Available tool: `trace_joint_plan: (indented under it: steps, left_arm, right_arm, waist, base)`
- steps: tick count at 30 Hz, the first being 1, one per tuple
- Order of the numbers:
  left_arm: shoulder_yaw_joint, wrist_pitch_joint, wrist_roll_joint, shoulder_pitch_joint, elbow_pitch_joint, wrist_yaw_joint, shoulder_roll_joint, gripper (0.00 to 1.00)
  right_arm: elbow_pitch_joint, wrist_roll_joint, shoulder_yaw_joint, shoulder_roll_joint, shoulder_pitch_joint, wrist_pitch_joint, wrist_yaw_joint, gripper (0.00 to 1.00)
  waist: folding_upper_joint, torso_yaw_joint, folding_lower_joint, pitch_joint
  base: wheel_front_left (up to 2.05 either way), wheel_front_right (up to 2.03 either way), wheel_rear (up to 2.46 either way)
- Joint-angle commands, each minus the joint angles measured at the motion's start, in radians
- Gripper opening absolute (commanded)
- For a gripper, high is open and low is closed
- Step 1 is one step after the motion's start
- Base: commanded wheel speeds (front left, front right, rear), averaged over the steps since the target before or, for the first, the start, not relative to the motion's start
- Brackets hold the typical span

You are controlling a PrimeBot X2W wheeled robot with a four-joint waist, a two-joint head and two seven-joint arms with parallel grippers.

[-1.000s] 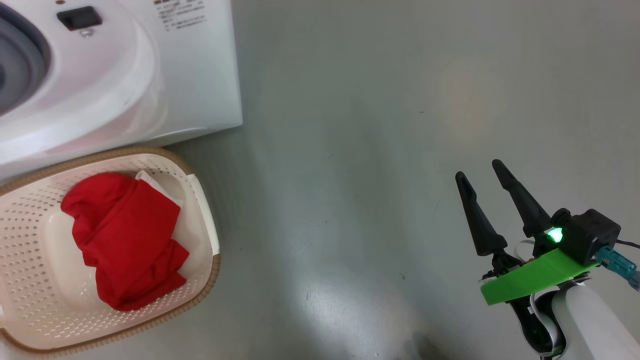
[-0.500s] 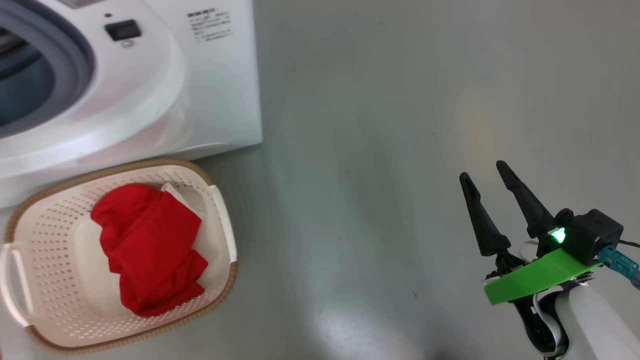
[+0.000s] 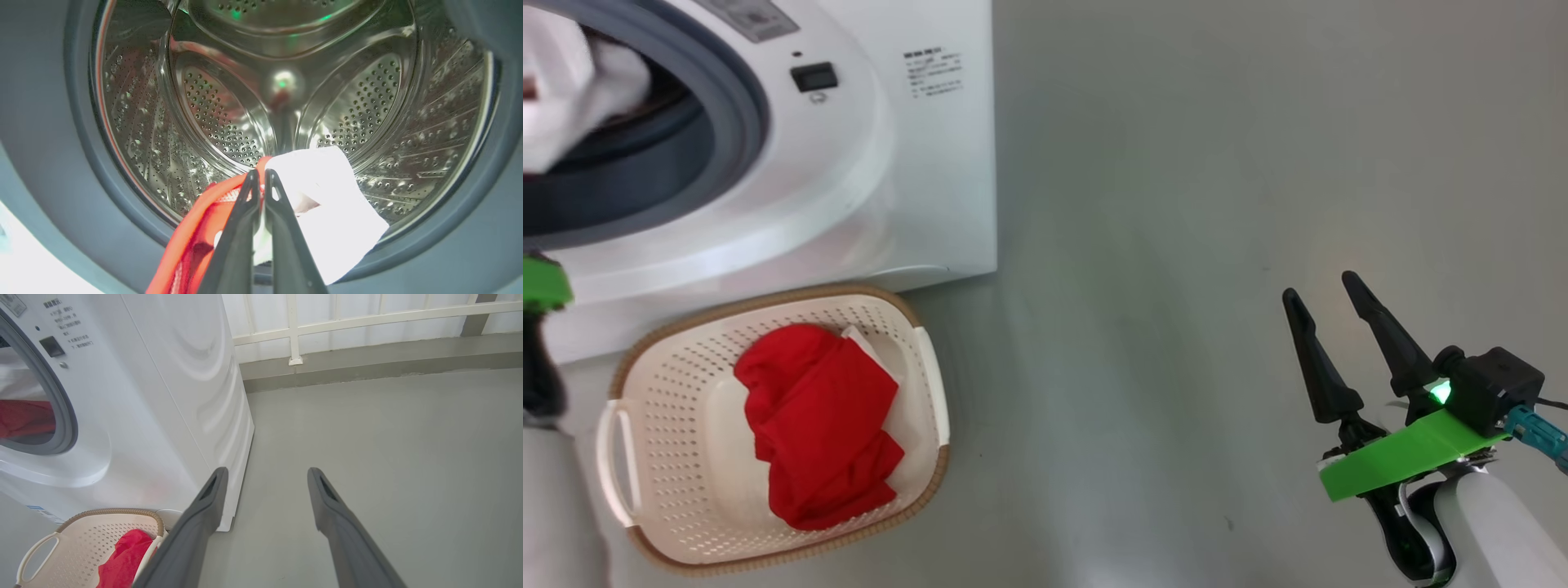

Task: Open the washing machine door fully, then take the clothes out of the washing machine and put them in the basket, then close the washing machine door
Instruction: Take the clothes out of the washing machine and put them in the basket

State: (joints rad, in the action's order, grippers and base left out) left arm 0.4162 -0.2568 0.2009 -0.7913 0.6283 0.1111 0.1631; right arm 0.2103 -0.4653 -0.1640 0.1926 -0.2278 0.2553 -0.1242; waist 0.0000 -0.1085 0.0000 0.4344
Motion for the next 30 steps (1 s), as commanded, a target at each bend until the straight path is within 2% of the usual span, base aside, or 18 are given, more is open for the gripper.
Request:
trace_joint_plan:
  steps: [1, 6, 10, 19, 30]
  left_arm:
    - [0.031, -0.005, 0.000, 0.040, -0.045, 0.008, 0.025, 0.00]
    - [0.052, -0.005, 0.005, 0.128, -0.124, 0.018, -0.041, 0.00]
    - [0.019, -0.005, 0.033, 0.202, -0.199, 0.019, -0.070, 0.00]
    - [-0.023, -0.005, 0.084, 0.367, -0.368, 0.019, -0.101, 0.00]
    - [-0.038, -0.005, 0.133, 0.483, -0.612, 0.019, -0.112, 0.00]
  right_arm:
    - [-0.016, -0.003, -0.008, 0.008, 0.023, 0.006, -0.007, 1.00]
    - [-0.010, -0.001, 0.003, 0.001, 0.036, 0.006, -0.007, 1.00]
    - [-0.007, -0.001, 0.016, -0.003, 0.053, 0.006, -0.007, 1.00]
    - [-0.001, 0.000, 0.031, -0.007, 0.093, 0.006, -0.007, 1.00]
    - [-0.005, -0.002, 0.030, -0.005, 0.113, 0.006, -0.007, 1.00]
  waist:
    - [0.0000, 0.021, 0.0000, -0.028]
    - [0.0000, 0.038, 0.0000, -0.063]
    - [0.0000, 0.050, 0.0000, -0.091]
    - [0.0000, 0.070, 0.0000, -0.147]
    - [0.0000, 0.076, 0.0000, -0.164]
  base:
    - [0.00, 0.00, 0.00]
    - [0.00, 0.00, 0.00]
    - [0.00, 0.00, 0.00]
    - [0.00, 0.00, 0.00]
    - [0.00, 0.00, 0.00]
